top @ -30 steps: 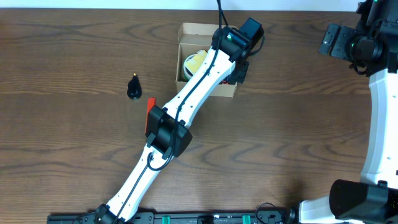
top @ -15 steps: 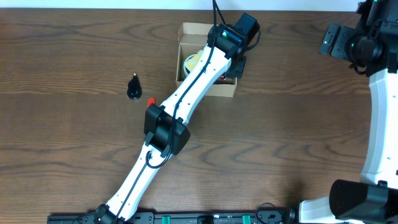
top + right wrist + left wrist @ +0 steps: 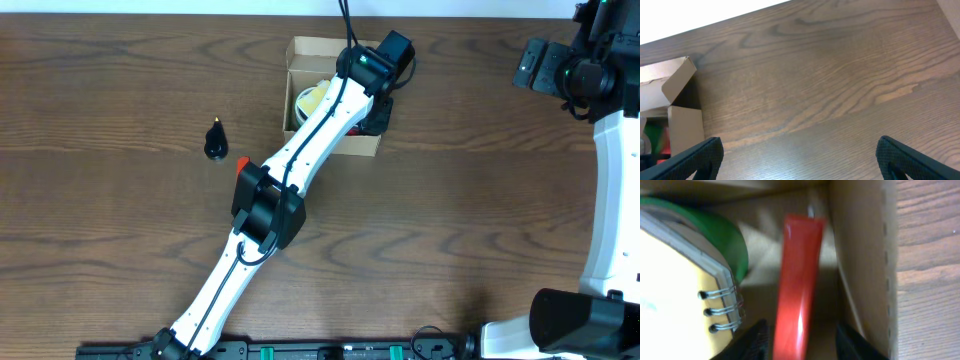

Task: Pack container
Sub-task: 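Lower the marker into the box, release, and withdraw the left gripper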

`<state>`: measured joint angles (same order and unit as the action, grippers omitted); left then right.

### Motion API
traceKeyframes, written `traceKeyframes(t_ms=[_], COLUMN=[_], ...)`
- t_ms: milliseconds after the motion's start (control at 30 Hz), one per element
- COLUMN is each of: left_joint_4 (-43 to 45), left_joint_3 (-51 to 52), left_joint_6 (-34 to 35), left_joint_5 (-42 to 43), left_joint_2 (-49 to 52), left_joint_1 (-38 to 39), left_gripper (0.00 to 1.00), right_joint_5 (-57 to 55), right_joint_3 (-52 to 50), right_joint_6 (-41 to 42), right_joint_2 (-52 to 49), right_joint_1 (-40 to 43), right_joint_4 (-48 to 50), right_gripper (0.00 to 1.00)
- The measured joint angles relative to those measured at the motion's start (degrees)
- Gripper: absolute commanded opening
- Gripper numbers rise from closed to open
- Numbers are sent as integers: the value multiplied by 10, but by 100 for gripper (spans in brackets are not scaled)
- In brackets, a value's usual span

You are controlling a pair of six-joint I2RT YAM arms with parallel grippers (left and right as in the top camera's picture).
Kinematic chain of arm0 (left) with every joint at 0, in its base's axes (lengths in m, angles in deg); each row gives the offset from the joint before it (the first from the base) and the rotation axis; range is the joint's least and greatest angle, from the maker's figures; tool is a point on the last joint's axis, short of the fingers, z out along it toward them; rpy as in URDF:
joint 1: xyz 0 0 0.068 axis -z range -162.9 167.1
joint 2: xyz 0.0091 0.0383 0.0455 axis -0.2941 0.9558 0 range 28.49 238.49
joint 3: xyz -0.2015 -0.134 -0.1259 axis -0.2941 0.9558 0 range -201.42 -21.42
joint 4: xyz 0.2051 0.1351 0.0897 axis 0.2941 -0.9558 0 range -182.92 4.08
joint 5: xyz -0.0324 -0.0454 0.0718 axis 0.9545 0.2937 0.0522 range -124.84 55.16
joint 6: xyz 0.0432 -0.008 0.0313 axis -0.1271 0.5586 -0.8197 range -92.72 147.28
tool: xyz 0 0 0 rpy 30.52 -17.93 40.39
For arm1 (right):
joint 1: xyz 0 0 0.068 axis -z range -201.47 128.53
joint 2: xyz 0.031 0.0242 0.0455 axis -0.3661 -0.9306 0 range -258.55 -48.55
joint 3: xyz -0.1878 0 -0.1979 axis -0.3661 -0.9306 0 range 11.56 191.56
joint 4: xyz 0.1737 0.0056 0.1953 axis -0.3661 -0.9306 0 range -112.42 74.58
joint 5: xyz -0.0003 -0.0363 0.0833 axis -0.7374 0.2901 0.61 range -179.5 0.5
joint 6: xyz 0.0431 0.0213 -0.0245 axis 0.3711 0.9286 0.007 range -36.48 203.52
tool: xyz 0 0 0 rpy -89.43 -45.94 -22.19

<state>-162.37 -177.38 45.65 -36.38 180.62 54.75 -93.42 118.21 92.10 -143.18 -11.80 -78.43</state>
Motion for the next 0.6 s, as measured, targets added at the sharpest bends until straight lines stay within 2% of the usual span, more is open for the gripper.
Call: traceKeyframes(t_ms=[67,300,600], left_joint_4=[0,-21,-110], left_joint_3=[0,-6,-123], left_joint_6=[2,3,-2], left_joint_5=[0,0,-36], left_joint_2=[0,0,-18], left_joint_1=[0,-1,-1], left_gripper=[57,34,32], right_joint_5=[0,0,0], right_joint_3=[0,0,0], right_joint_6=[0,0,0], right_joint_2=[0,0,0], right_joint_1=[0,0,0], right_joint_4=[0,0,0], right_gripper=[99,99,99])
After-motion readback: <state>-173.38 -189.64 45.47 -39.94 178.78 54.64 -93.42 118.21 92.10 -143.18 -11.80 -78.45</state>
